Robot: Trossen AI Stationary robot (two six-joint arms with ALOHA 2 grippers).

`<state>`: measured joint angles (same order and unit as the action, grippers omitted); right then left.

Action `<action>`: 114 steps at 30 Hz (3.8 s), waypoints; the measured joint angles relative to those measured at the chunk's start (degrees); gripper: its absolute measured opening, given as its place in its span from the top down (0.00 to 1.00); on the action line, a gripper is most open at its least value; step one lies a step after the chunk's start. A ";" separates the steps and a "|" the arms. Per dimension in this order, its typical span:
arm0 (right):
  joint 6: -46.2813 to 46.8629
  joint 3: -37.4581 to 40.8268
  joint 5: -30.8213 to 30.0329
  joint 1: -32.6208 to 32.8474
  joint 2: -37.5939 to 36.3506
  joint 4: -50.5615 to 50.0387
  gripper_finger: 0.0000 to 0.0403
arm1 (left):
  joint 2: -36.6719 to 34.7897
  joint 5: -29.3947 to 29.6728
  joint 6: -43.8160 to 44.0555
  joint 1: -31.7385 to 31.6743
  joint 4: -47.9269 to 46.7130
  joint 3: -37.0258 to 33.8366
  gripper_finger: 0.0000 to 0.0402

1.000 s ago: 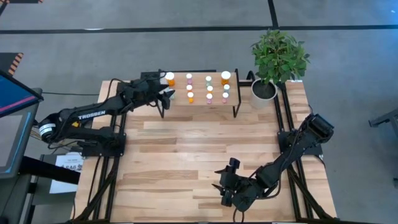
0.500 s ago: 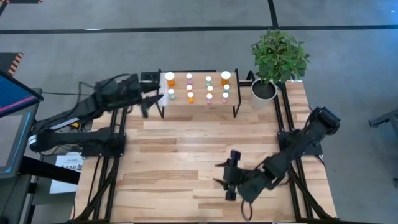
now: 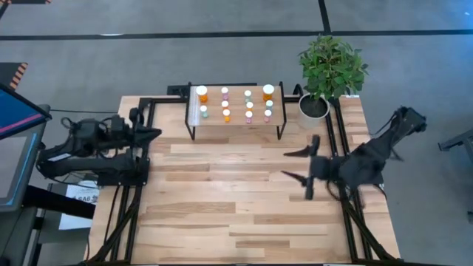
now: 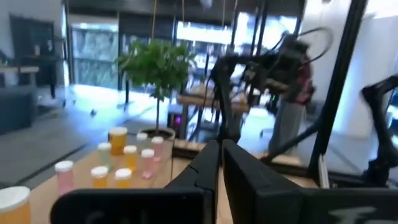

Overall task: Pick and place medicine bottles onto shelf by color
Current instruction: Return to Home Position

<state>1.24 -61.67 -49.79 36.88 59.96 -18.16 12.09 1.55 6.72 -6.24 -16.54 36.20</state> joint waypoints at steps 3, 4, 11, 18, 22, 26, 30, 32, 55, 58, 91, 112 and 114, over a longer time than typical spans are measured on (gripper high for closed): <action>-3.88 6.48 4.30 -0.34 -6.94 6.70 0.36 | -5.35 -1.38 0.63 0.46 6.95 -7.04 0.99; -5.58 8.85 6.20 -0.33 -9.18 9.73 0.36 | -6.72 -1.87 0.75 0.45 9.58 -9.77 1.00; -12.31 25.40 14.37 -2.22 -22.63 24.29 0.36 | -10.03 -6.38 1.51 0.44 27.23 -24.54 1.00; -9.46 37.89 15.61 -4.87 -33.56 24.81 0.47 | -10.03 -6.83 2.21 0.44 33.03 -32.85 1.00; -8.35 45.06 15.61 -5.64 -41.04 26.77 0.60 | -9.95 -6.28 2.21 0.42 32.19 -35.52 1.00; -8.19 51.60 16.54 -5.95 -48.62 27.10 0.75 | -10.01 -7.38 2.64 0.42 30.64 -35.57 1.00; -8.67 56.30 18.61 -5.94 -55.92 27.36 0.88 | -10.03 -8.29 2.75 0.44 30.60 -35.60 1.00; -9.05 58.29 18.91 -5.94 -59.22 25.80 0.93 | -10.01 -8.30 2.75 0.44 29.95 -35.62 1.00; 4.41 60.87 15.29 -7.14 -59.53 21.66 0.92 | -9.90 -9.58 3.92 0.44 19.86 -35.79 1.00; 5.21 60.87 15.31 -7.14 -59.54 21.58 0.90 | -9.90 -6.59 3.55 0.42 19.47 -35.79 1.00; 5.32 60.98 15.31 -7.14 -59.54 21.47 0.89 | -9.90 -0.68 3.58 0.42 18.37 -35.84 1.00; 5.26 60.98 15.31 -7.14 -59.54 21.46 0.89 | -9.90 -0.68 3.61 0.42 18.37 -35.84 1.00; 5.28 60.98 15.31 -7.14 -59.54 21.46 0.89 | -9.90 -0.68 3.60 0.42 18.37 -35.84 1.00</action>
<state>6.52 -0.69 -34.48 29.74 0.43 3.30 2.20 0.86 10.32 -5.82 1.83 0.36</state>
